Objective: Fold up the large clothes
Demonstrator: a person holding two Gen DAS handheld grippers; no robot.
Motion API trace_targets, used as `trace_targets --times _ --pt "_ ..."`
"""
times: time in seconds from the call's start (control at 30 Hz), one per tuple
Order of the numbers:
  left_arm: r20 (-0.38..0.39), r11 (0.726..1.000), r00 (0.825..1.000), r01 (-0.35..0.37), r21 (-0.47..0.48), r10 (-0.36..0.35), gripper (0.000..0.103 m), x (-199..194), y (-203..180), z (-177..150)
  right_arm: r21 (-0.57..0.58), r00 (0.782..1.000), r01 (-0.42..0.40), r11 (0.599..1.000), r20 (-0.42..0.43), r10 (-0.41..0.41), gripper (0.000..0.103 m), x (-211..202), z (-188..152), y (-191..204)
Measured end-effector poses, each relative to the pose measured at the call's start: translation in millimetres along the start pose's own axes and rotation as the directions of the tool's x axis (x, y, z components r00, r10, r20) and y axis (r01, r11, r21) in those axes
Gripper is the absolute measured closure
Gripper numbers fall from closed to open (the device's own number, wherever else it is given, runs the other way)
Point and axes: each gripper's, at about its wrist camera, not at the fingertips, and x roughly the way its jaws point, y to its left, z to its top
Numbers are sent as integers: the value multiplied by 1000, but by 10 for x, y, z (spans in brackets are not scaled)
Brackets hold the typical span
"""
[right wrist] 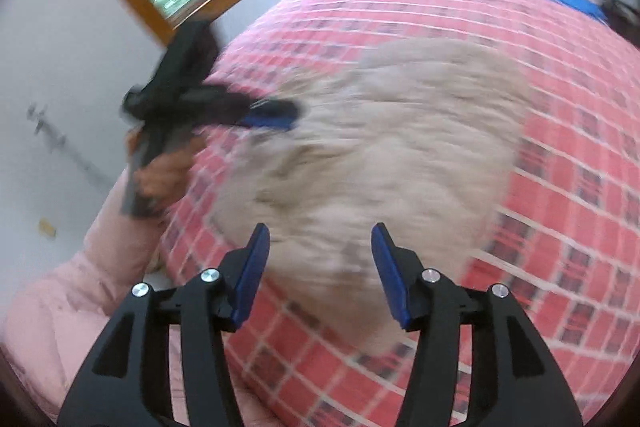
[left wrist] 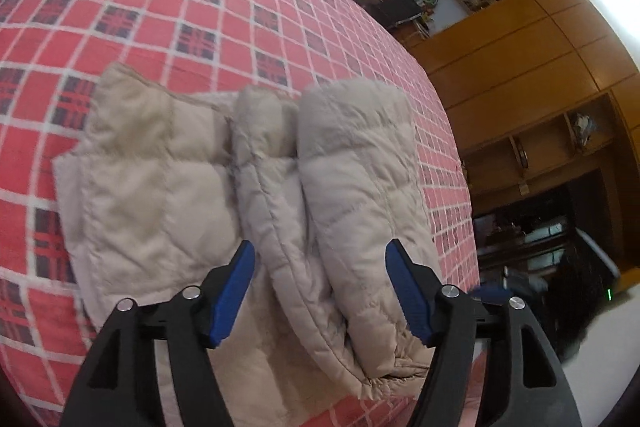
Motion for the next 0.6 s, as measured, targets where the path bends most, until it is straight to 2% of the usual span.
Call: trace_targets --times 0.13,0.27,0.47,0.6 --pt "-15 1000 1000 6 -18 -6 33 106 18 24 162 999 39 986 2 -39 48 -15 -86 -545" --pt "-17 999 999 38 -26 -38 30 193 -35 65 280 999 -28 959 -12 32 48 231 -209 -903" --pt "-34 999 999 31 27 -30 22 307 -244 116 293 993 -101 951 -31 115 48 523 -218 -903" --pt "-59 999 998 -24 44 26 20 403 -285 68 259 995 -87 962 -34 99 47 580 -158 -771"
